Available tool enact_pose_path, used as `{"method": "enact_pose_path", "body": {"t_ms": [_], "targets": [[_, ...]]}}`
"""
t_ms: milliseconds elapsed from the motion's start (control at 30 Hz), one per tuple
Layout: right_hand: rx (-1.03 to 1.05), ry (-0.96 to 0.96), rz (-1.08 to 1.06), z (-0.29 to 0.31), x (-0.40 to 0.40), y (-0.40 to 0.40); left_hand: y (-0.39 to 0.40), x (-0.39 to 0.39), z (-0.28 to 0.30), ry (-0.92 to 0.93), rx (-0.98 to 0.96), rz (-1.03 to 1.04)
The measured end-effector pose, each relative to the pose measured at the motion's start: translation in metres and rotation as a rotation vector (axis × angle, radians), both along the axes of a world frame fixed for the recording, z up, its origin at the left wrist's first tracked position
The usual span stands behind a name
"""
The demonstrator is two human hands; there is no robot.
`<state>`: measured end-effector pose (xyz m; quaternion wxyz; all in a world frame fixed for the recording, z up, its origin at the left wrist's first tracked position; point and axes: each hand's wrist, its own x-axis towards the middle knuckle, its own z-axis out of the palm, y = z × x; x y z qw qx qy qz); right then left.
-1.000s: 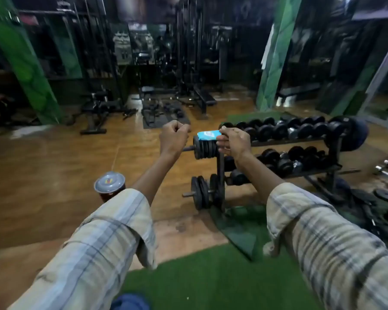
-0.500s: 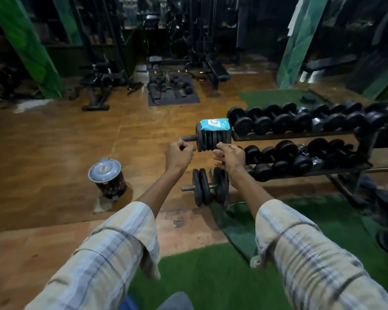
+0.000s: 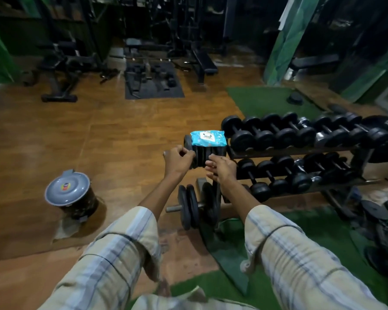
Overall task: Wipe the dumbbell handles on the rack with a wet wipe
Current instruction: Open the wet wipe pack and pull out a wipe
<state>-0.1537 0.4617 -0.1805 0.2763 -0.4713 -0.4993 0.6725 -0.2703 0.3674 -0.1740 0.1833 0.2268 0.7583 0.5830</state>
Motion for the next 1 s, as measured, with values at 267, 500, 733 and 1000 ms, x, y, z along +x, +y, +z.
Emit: {"method": "enact_pose_path", "body": {"t_ms": [267,500,733,1000], "targets": [[-0.125,-0.021,-0.069,-0.017,-0.072,0.077,0.083,-0.074,-0.028,-0.026,-0.062,-0.056],[-0.253,-0.051,-0.08,-0.053,-0.128,0.164,0.157,-0.115,-0.053,0.046,-0.19,-0.039],[-0.363,-0.124,-0.049,-0.089,-0.174,0.257,0.234,-0.15,-0.078,0.096,-0.296,-0.066],[-0.461,-0.196,-0.059,-0.136,-0.197,0.311,0.292,-0.181,-0.109,0.154,-0.432,-0.135]]}}
